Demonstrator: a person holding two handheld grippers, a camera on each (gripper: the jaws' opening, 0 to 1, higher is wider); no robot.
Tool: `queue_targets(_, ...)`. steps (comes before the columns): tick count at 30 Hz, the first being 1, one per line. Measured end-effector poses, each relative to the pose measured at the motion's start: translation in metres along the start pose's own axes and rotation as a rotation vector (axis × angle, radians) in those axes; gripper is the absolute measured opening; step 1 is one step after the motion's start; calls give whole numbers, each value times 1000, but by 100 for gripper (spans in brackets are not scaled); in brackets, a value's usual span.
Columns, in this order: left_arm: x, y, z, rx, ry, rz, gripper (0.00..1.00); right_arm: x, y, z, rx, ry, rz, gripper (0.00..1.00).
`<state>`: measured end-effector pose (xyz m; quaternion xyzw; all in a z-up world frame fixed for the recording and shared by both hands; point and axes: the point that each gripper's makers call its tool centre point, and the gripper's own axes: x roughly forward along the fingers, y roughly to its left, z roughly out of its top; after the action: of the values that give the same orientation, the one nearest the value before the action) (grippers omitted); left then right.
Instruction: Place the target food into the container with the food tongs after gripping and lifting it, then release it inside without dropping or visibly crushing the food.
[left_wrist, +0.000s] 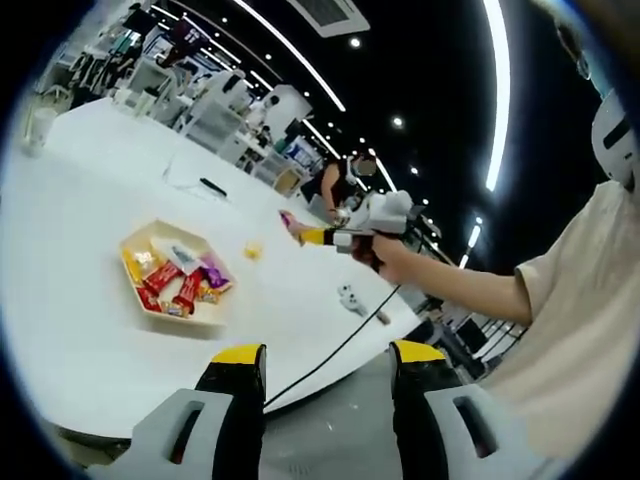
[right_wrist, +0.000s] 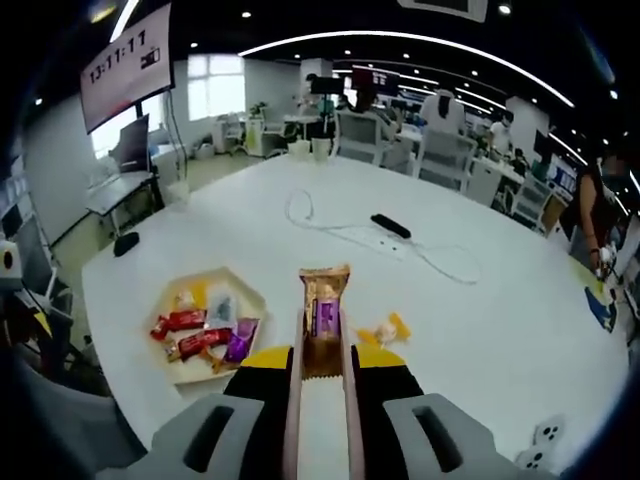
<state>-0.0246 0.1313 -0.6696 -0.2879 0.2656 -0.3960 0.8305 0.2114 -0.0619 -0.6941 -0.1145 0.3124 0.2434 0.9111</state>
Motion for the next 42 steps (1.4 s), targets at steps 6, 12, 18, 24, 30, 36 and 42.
queue_targets(6,-3,1,-1,-3,-6,5,49,4,17,5,-10,-7,24,21)
queue_targets(12,-5,2,-3,-7,-12,12,49,11,34,9,-15,-13,54,21)
queue_targets(18,-8,3,-2,-10,-22,20,49,17,53,13,-21,-18,85,21)
queue_targets(24,-9,4,-3,-14,-29,24,49,21,76,15,-52,-13,128,21)
queue_targets(30,-11,4,-5,-19,-34,28,49,24,91,15,-65,-10,154,21)
queue_targets(36,-13,5,-6,-22,-39,31,49,26,106,16,-81,-10,181,21)
queue_targets(42,-13,5,-6,-23,-44,31,49,27,116,19,-88,-14,197,21)
